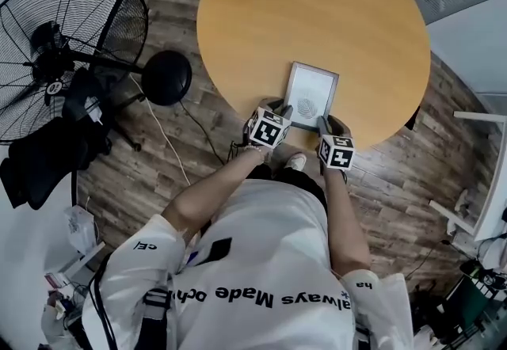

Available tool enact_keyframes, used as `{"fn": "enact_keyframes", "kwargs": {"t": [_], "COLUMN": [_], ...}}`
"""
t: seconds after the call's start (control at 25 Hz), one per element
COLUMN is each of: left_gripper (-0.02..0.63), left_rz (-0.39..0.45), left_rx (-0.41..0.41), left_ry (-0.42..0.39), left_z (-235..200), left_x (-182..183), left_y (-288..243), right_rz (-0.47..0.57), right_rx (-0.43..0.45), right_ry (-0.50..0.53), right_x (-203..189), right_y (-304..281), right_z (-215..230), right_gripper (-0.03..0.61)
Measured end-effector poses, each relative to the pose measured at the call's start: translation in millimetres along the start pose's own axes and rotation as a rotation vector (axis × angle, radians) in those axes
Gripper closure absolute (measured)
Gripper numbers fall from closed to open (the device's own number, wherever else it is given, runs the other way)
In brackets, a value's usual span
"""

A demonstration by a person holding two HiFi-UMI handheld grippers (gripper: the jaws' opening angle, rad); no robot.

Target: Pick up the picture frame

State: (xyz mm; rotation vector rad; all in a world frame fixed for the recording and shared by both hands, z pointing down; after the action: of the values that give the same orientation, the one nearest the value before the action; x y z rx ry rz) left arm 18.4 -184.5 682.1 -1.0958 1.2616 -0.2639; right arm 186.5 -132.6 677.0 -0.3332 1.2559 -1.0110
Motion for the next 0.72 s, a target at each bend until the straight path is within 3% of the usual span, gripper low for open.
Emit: {"fn": "enact_keyframes", "kwargs": {"t": [0.72], "left_gripper": [0.494], "left_rz": [0.110], "left_rx": [-0.004], "left_ry": [0.021], "left_z": [4.4], "left_x": [31.2], "left_y": [51.6], "right_rz": [0.080], "right_rx": [-0.026], "right_ry": [0.054], "right_x": [30.1], "right_y": [44.6], "right_z": [-24.3], "right_gripper": [0.472]}}
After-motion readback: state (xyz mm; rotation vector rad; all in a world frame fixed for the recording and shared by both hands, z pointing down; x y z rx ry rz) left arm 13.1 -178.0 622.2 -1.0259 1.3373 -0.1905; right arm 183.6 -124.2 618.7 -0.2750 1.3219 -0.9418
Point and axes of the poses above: the fingertips, and each gripper's own axes: y backward along the fingers, z to its right, x out of its top, the point moved 6 cm from there along y, backward along the fingers, and after that the axes turned 13 degrees about x, right-handed, at the moved point
